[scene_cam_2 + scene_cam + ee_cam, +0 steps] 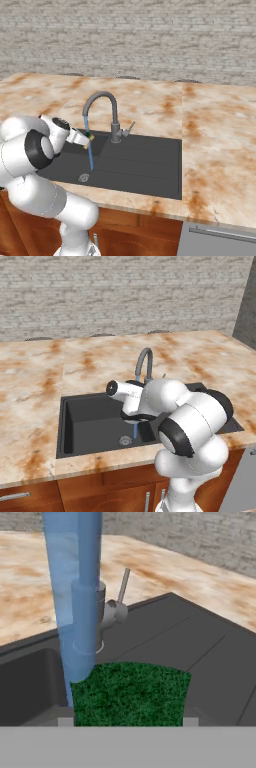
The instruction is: Soak the sponge with water for a few seconds and then drop it inside the sink.
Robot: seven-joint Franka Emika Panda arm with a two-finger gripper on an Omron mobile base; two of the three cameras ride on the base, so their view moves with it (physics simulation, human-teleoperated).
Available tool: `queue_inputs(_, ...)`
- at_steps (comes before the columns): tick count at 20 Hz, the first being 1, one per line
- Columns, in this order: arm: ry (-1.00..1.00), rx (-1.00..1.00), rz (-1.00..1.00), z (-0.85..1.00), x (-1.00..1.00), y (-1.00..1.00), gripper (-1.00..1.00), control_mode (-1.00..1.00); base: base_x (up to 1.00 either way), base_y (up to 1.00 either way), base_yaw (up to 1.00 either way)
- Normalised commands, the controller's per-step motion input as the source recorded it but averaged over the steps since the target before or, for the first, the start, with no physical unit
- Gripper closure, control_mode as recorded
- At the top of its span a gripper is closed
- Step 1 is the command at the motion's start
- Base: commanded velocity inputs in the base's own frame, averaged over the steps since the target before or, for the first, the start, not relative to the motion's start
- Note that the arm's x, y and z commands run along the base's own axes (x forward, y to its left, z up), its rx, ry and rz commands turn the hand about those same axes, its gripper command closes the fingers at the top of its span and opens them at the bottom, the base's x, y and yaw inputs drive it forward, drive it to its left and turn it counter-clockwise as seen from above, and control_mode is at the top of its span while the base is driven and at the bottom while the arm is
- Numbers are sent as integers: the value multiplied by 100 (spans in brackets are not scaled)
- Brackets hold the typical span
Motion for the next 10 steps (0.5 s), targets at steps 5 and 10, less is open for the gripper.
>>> queue_inputs(5,0,-5,0,-4,2,14,100,-100,0,0,0)
queue_inputs(10,0,-5,0,-10,18,3,100,-100,0,0,0)
